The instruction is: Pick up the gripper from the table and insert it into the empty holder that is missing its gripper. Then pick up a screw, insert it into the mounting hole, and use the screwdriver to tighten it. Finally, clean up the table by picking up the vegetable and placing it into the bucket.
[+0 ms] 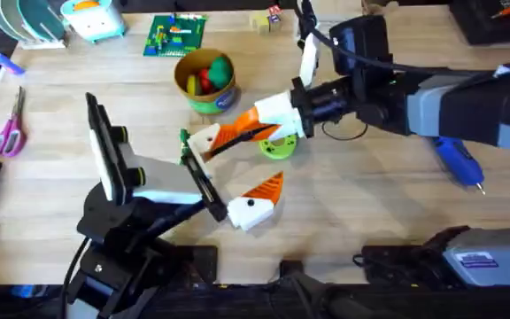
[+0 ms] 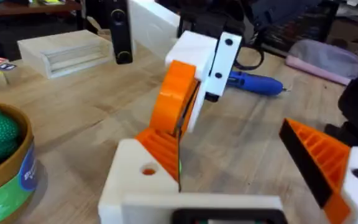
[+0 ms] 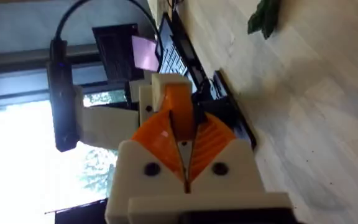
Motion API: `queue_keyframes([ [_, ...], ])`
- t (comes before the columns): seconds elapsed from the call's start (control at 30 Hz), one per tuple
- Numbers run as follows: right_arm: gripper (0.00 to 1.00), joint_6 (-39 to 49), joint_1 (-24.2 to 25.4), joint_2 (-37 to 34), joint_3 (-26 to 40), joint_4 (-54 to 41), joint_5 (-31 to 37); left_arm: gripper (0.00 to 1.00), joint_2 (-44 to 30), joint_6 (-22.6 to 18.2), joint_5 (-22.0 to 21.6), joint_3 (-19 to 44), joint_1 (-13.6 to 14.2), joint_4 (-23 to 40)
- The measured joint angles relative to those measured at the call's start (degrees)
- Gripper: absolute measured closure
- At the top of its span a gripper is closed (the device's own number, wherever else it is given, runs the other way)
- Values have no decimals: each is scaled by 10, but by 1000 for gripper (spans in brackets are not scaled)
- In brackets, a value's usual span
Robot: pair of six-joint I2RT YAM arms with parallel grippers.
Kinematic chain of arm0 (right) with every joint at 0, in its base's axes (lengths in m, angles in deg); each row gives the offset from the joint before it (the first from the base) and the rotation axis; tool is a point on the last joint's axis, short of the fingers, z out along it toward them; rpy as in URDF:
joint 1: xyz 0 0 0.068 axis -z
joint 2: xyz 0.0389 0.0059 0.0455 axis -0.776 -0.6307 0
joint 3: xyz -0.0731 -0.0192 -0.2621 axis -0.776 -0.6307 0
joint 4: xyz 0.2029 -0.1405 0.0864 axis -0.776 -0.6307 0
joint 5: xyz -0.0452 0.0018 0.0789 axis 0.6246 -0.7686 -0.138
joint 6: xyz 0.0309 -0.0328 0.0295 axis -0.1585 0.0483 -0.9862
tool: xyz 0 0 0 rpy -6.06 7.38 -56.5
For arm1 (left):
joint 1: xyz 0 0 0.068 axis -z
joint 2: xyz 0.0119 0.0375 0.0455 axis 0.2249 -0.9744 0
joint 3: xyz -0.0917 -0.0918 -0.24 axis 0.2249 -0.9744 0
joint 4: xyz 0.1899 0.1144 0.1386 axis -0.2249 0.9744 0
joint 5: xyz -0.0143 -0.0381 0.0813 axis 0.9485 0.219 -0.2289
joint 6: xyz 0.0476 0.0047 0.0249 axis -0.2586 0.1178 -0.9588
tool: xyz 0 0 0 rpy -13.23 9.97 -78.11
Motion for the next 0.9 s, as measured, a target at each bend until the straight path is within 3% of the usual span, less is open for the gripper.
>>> queue_keyframes([
  [0.27, 990, -23, -19, 1, 0, 18, 52, 7, 0, 11, -23, 0, -4, 1],
  [0.57, 985, -27, -21, 2, 1, 19, 59, 8, -1, 16, -28, 0, -4, 0],
  [0.9, 778, -33, -23, 2, 1, 18, 54, 8, -1, 15, -28, 0, -4, 0],
])
